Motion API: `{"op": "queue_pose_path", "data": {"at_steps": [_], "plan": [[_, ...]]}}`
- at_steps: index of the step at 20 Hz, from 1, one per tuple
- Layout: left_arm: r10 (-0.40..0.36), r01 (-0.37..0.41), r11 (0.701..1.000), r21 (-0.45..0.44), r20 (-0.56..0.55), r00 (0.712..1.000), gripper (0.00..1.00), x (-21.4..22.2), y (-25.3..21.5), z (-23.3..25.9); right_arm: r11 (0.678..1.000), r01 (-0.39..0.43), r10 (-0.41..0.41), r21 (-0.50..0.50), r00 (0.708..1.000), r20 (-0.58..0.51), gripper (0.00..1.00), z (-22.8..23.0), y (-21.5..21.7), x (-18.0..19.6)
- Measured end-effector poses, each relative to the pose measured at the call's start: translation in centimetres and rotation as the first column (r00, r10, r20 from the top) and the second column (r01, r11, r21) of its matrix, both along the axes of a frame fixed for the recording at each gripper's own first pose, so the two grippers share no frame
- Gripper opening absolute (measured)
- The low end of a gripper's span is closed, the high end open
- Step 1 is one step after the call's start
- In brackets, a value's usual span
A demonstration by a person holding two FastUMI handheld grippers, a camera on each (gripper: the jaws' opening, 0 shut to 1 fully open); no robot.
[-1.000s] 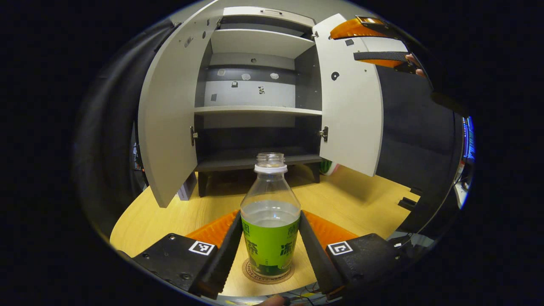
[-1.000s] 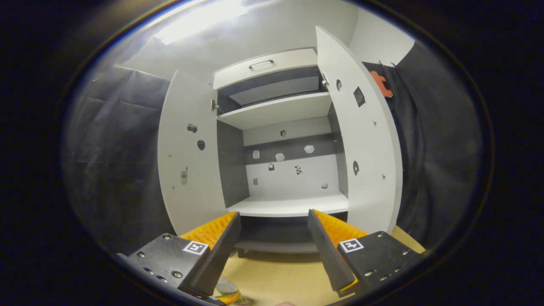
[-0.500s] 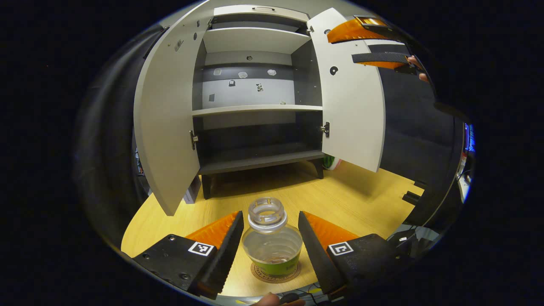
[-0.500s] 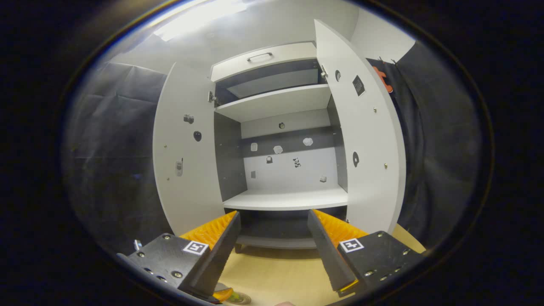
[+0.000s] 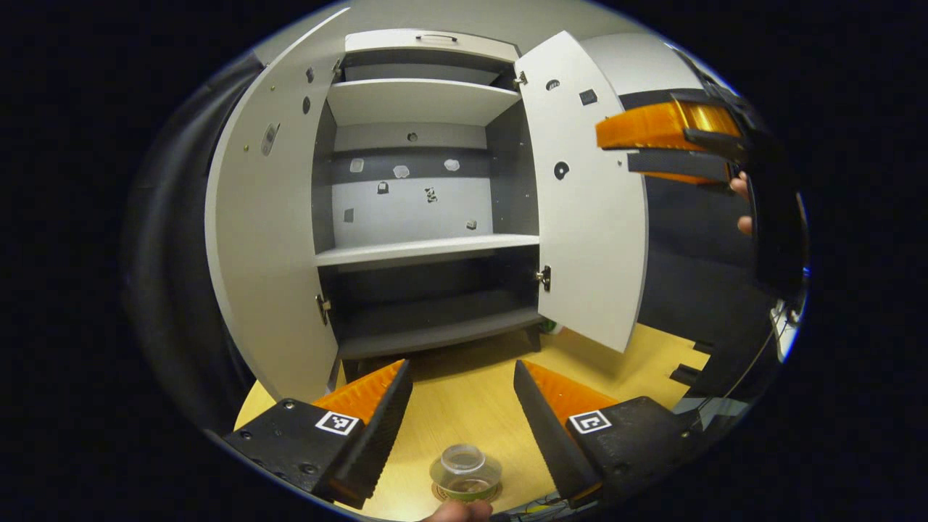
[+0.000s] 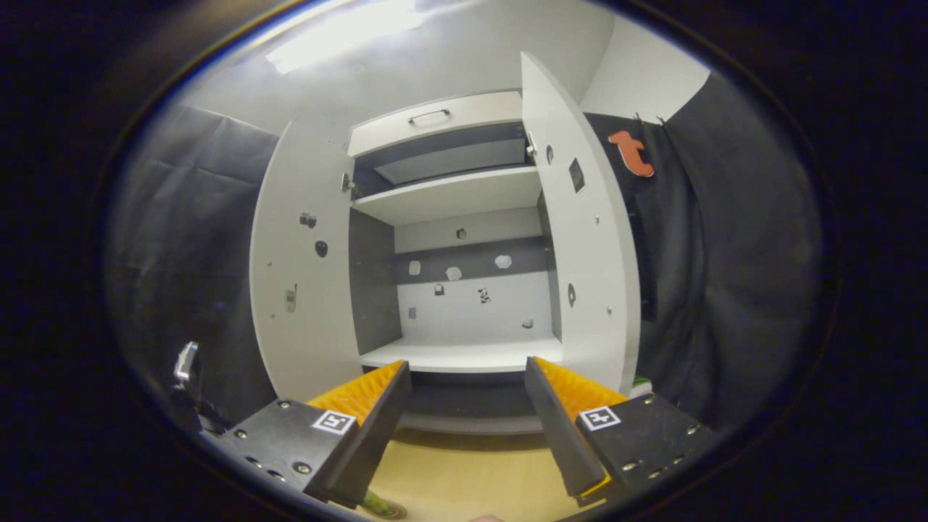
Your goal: Grasp the bottle in the cabinet with the left hand and place it on the coaster, then close the right door with the right hand and the left door with the left hand.
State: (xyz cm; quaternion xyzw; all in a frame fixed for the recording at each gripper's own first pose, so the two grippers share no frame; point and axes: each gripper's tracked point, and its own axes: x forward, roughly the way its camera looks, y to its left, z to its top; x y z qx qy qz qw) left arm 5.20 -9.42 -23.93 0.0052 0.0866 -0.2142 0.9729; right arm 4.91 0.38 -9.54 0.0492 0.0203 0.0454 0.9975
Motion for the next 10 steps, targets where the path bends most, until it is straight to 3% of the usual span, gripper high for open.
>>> {"op": "queue_pose_path", "data": {"at_steps": [4, 10], "plan": [[0.003, -0.001, 0.999, -0.035, 0.033, 0.999, 0.94, 1.8, -0.6, 5.5, 0.997, 0.077, -0.077, 0.004, 0.996, 0.034, 0.96, 1.7, -4.7, 0.3], [0.083, -0.08, 0.994, -0.075, 0.043, 0.996, 0.95, 4.1, 0.6, 12.8, 0.982, 0.18, -0.177, -0.057, 0.983, 0.057, 0.96, 4.0, -12.8, 0.3]]}}
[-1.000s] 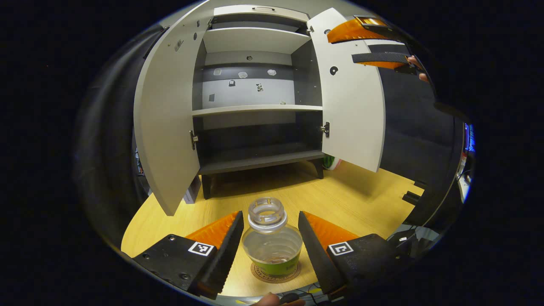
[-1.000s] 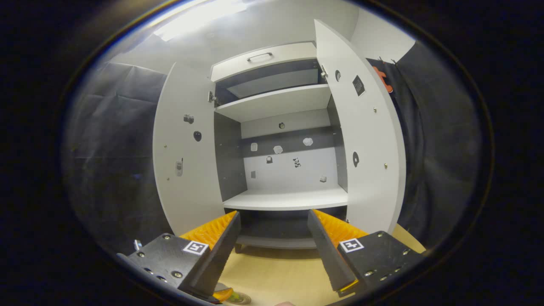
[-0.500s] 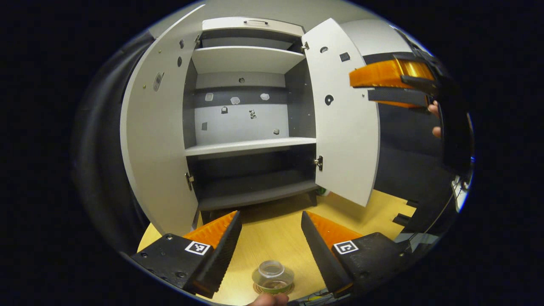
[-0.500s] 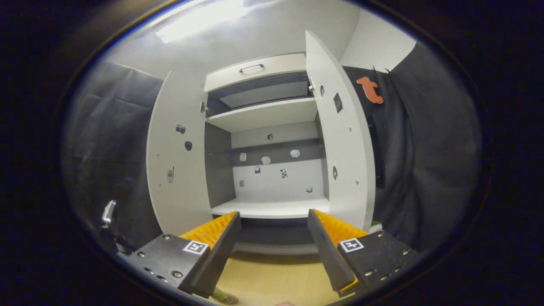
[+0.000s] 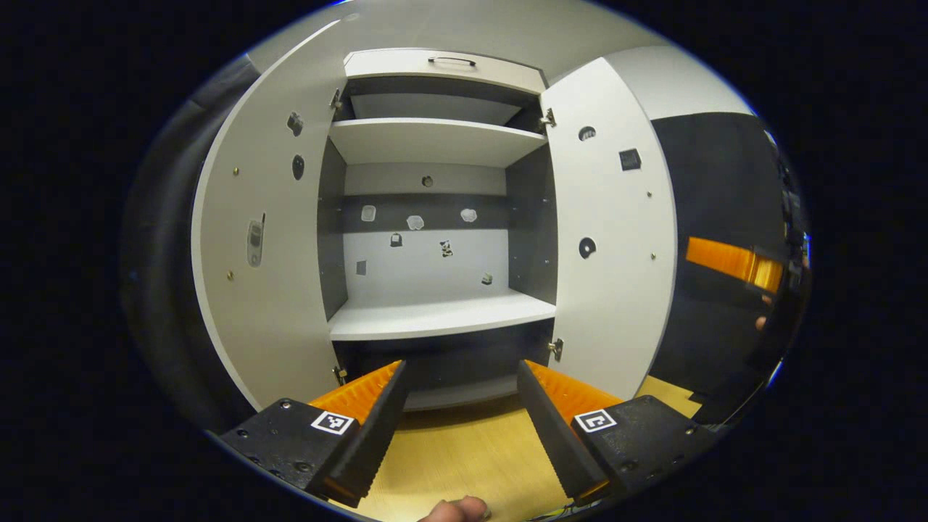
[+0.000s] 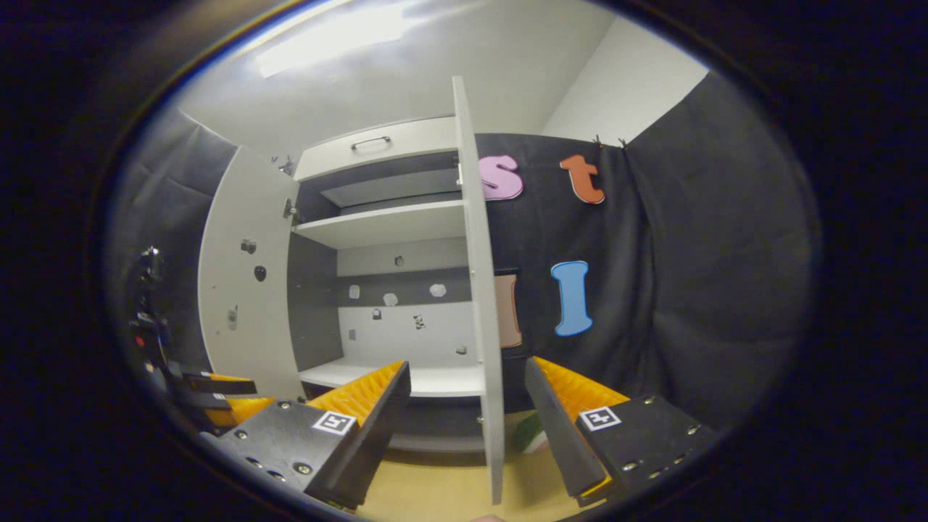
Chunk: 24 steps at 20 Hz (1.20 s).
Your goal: Grasp the bottle in the cabinet with the left hand and place it on the coaster, then close the right door with the right hand and the left door with the left hand.
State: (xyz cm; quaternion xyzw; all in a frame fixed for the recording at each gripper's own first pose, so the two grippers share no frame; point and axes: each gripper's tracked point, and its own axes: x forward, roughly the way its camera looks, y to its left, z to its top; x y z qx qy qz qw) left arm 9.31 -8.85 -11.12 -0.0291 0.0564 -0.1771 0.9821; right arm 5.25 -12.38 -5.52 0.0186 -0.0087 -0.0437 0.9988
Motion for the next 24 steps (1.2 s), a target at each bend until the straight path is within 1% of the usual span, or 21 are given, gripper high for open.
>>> {"op": "queue_pose_path", "data": {"at_steps": [2, 5, 7, 9, 10, 11, 12, 13, 14, 15, 17, 19, 21, 22, 23, 24], "plan": [[0.012, -0.012, 1.0, -0.017, 0.015, 1.0, 0.95, 0.3, 0.9, 2.5, 0.999, 0.035, -0.035, 0.003, 0.999, -0.006, 0.96, 0.3, -2.7, -0.1], [0.027, -0.026, 0.999, -0.018, 0.025, 0.999, 0.95, 0.5, 3.0, 5.2, 0.994, 0.104, -0.103, 0.027, 0.994, -0.021, 0.96, 0.8, -7.0, 0.4], [0.056, -0.055, 0.998, -0.022, 0.039, 0.998, 0.95, 0.8, 4.8, 6.9, 0.992, 0.126, -0.126, 0.013, 0.992, -0.024, 0.96, 1.2, -9.2, 0.8], [0.084, -0.083, 0.996, -0.03, 0.041, 0.996, 0.95, 0.7, 6.6, 8.2, 0.99, 0.141, -0.141, -0.017, 0.99, -0.025, 0.96, 1.7, -11.2, 1.5], [0.094, -0.092, 0.995, -0.034, 0.041, 0.995, 0.95, 0.4, 7.5, 8.7, 0.989, 0.146, -0.147, -0.033, 0.988, -0.034, 0.93, 1.8, -12.1, 1.8], [0.101, -0.099, 0.994, -0.042, 0.049, 0.994, 0.95, 0.0, 8.4, 9.3, 0.987, 0.156, -0.158, -0.047, 0.987, -0.042, 0.96, 1.9, -13.0, 2.3], [0.11, -0.107, 0.993, -0.051, 0.06, 0.992, 0.95, -0.2, 9.3, 10.0, 0.983, 0.172, -0.175, -0.059, 0.984, -0.044, 0.96, 2.3, -13.9, 2.7], [0.121, -0.117, 0.991, -0.058, 0.077, 0.99, 0.95, -0.4, 10.3, 10.4, 0.981, 0.183, -0.186, -0.063, 0.981, -0.054, 0.96, 2.4, -14.7, 3.2], [0.134, -0.128, 0.989, -0.068, 0.097, 0.986, 0.95, -0.6, 11.3, 10.6, 0.977, 0.207, -0.21, -0.058, 0.975, -0.07, 0.93, 2.6, -15.6, 3.8], [0.149, -0.142, 0.988, -0.068, 0.097, 0.984, 0.94, -0.7, 12.2, 10.3, 0.973, 0.226, -0.23, -0.046, 0.969, -0.094, 0.96, 2.3, -16.1, 4.5], [0.182, -0.178, 0.982, -0.057, 0.079, 0.98, 0.94, -1.2, 14.2, 8.7, 0.964, 0.263, -0.266, -0.042, 0.955, -0.131, 0.96, 2.2, -16.6, 5.5], [0.214, -0.211, 0.976, -0.054, 0.044, 0.976, 0.94, -1.3, 15.7, 7.2, 0.96, 0.271, -0.278, -0.066, 0.952, -0.126, 0.96, 2.8, -16.2, 6.8], [0.229, -0.228, 0.972, -0.06, -0.003, 0.974, 0.94, -1.9, 16.5, 5.7, 0.968, 0.233, -0.242, -0.099, 0.965, -0.102, 0.96, 3.8, -14.6, 8.3], [0.236, -0.236, 0.97, -0.064, -0.019, 0.972, 0.94, -2.0, 16.8, 5.3, 0.975, 0.193, -0.203, -0.111, 0.975, -0.089, 0.94, 4.4, -13.3, 9.2], [0.239, -0.241, 0.968, -0.068, -0.036, 0.97, 0.94, -2.3, 17.0, 4.9, 0.983, 0.15, -0.159, -0.109, 0.984, -0.079, 0.96, 4.7, -11.7, 10.1], [0.241, -0.244, 0.968, -0.067, -0.046, 0.969, 0.92, -2.6, 17.2, 4.7, 0.987, 0.132, -0.138, -0.097, 0.989, -0.059, 0.96, 5.2, -10.1, 11.1]]}}
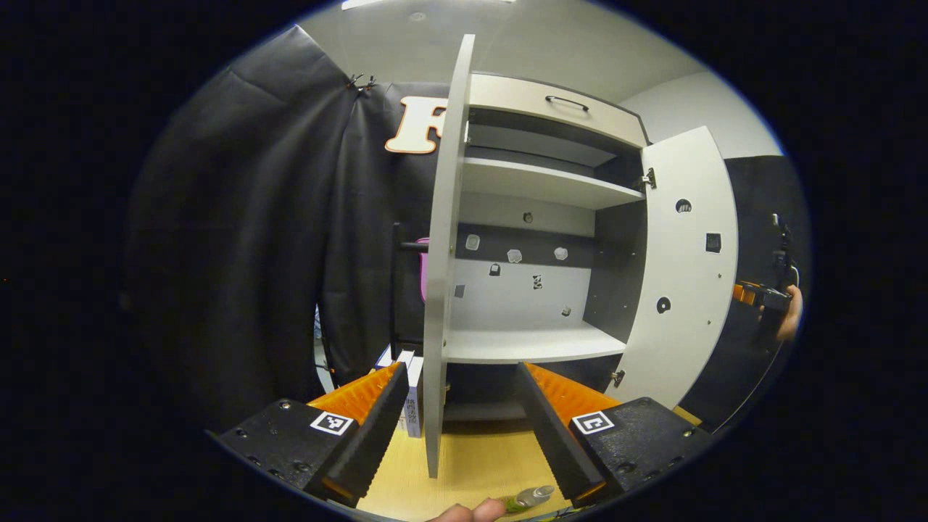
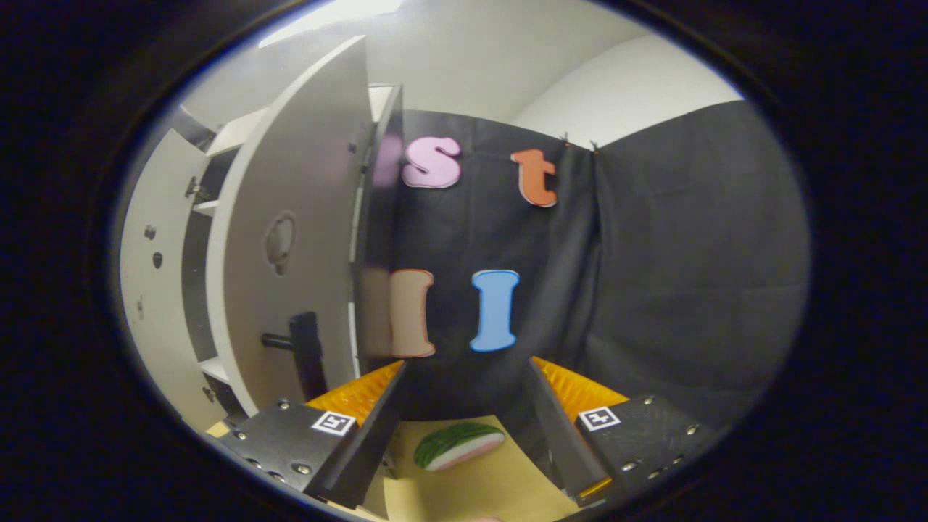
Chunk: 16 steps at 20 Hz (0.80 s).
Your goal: Grasp the bottle in the cabinet with the left hand and place it on the coaster, then close the right door with the right hand and the left door with the left hand.
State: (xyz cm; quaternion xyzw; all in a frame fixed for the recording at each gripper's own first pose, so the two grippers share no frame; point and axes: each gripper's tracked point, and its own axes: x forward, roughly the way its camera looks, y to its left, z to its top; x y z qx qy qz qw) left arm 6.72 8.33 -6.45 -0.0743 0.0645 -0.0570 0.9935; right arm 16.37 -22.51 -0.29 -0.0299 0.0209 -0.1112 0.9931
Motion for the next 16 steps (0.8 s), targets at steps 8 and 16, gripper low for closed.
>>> {"op": "queue_pose_path", "data": {"at_steps": [8, 16], "plan": [[0.022, -0.022, 1.0, 0.007, 0.053, 0.998, 0.92, -2.7, 1.1, 1.7, 0.998, -0.061, 0.061, 0.026, 0.998, 0.024, 0.78, 0.8, 4.5, 0.8], [0.032, -0.032, 0.999, -0.004, 0.032, 0.999, 0.94, -3.2, 1.4, 0.8, 0.993, -0.087, 0.086, 0.08, 0.996, 0.018, 0.78, 0.3, 8.6, 1.8]]}}
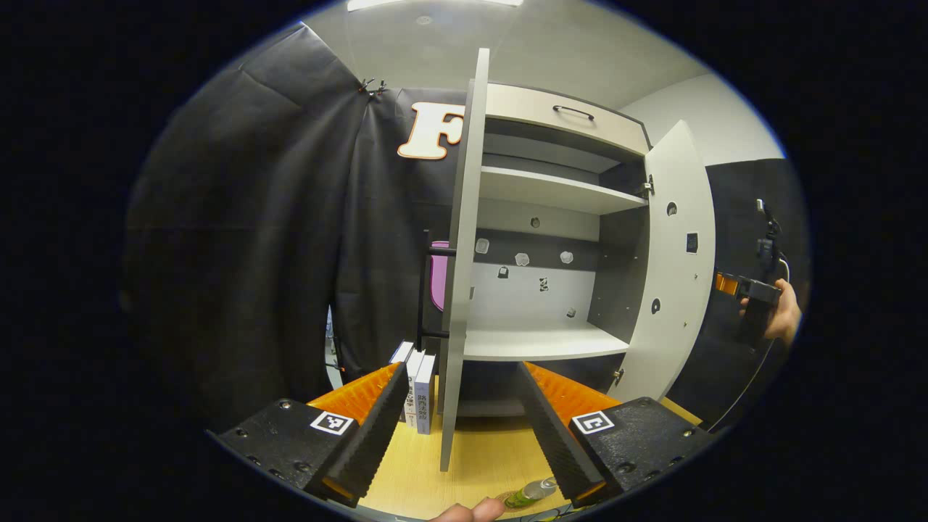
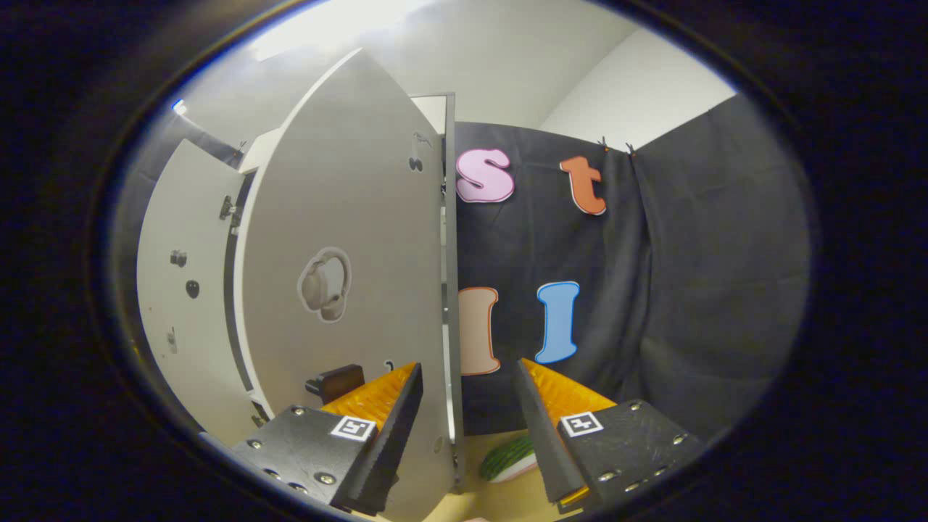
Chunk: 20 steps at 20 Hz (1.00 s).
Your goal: Grasp the bottle in the cabinet with the left hand and place it on the coaster, then close the right door with the right hand and the left door with the left hand.
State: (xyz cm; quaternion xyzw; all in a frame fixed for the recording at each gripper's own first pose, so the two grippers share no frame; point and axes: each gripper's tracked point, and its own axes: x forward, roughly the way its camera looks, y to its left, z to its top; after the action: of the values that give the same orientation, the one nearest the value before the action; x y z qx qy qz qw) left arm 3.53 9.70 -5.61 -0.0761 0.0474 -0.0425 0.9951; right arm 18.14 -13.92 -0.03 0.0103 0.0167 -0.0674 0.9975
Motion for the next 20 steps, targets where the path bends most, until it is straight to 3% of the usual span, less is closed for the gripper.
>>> {"op": "queue_pose_path", "data": {"at_steps": [10, 13, 14, 15, 20], "plan": [[0.021, -0.021, 1.0, 0.01, 0.013, 1.0, 0.94, 0.2, 1.7, 0.1, 0.998, -0.048, 0.049, 0.039, 0.999, -0.003, 0.75, -0.5, 4.3, 1.8], [0.042, -0.043, 0.998, 0.034, 0.031, 0.999, 0.94, 0.3, 2.5, 0.4, 0.991, -0.105, 0.104, 0.077, 0.994, 0.01, 0.86, -0.6, 6.8, 2.4], [0.042, -0.044, 0.998, 0.038, 0.028, 0.999, 0.94, 0.3, 2.6, 0.2, 0.99, -0.118, 0.116, 0.083, 0.993, 0.027, 0.82, -0.3, 7.6, 2.6], [0.046, -0.047, 0.998, 0.039, 0.022, 0.999, 0.94, 0.3, 2.8, 0.2, 0.989, -0.122, 0.119, 0.083, 0.992, 0.039, 0.89, 0.0, 8.0, 2.8], [0.085, -0.085, 0.996, 0.031, 0.011, 0.996, 0.94, 0.6, 4.8, -0.3, 0.987, -0.134, 0.13, 0.092, 0.99, 0.047, 0.89, -0.2, 8.8, 3.6]]}}
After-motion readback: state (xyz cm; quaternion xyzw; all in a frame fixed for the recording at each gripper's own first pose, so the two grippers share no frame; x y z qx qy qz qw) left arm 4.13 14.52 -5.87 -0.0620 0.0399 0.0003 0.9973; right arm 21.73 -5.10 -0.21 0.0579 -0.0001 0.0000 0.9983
